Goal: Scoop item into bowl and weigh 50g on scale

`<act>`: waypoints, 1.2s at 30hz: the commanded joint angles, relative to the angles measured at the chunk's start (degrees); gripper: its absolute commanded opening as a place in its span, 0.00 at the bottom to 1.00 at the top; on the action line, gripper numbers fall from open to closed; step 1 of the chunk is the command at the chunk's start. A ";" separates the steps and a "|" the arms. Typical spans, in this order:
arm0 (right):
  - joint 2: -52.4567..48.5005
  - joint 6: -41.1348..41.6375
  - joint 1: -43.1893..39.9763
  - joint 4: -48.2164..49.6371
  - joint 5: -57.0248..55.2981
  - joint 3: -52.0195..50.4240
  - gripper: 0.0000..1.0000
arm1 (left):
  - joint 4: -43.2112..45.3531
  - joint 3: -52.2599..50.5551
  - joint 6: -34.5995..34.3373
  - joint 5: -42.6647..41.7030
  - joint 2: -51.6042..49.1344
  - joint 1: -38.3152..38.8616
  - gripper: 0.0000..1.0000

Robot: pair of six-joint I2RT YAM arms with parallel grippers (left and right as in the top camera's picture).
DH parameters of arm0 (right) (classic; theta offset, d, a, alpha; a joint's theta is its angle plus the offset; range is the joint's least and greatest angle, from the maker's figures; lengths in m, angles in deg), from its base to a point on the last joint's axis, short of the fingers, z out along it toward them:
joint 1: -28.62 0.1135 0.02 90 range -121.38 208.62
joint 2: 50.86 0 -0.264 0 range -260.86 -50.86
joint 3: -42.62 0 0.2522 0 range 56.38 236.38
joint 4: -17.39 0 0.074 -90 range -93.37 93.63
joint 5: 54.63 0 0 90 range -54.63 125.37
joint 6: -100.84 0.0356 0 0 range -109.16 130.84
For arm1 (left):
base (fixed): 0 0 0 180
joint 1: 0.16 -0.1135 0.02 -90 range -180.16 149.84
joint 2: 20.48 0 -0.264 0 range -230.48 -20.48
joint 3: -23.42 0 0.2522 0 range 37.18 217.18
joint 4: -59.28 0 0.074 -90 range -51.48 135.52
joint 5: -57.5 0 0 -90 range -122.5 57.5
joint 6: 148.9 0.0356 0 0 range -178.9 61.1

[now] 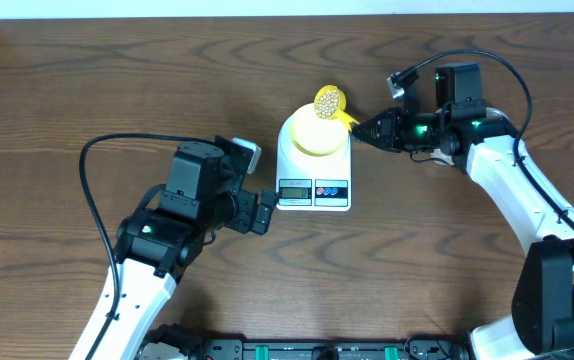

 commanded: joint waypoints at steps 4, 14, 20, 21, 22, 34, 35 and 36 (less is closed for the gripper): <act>0.24 -1.20 0.39 0.28 0.85 0.20 0.01 | 0.46 0.00 3.39 -2.56 0.00 -0.33 0.98; 0.24 -1.22 0.39 0.31 1.05 0.20 0.01 | 3.17 -0.02 2.69 1.01 -0.02 -0.33 0.98; 0.24 -1.22 0.39 0.31 1.05 0.20 0.01 | 3.21 0.00 2.71 1.05 -0.02 -0.33 0.98; 0.24 -1.22 0.39 0.28 1.05 0.20 0.01 | 3.37 0.00 2.71 1.05 -0.02 -0.33 0.98; 0.24 -1.22 0.39 0.28 1.05 0.20 0.02 | 3.45 0.00 2.71 1.05 -0.02 -0.33 0.98; 0.24 -1.46 0.39 -0.26 1.05 0.24 0.01 | 3.56 -0.02 2.71 1.03 0.00 -0.31 0.98; 0.24 -1.46 0.39 -0.33 1.03 0.24 0.02 | 3.56 -0.02 2.71 1.03 0.00 -0.31 0.98; 0.24 -1.46 0.39 -0.35 1.03 0.24 0.01 | 3.56 -0.02 2.71 1.03 0.00 -0.31 0.98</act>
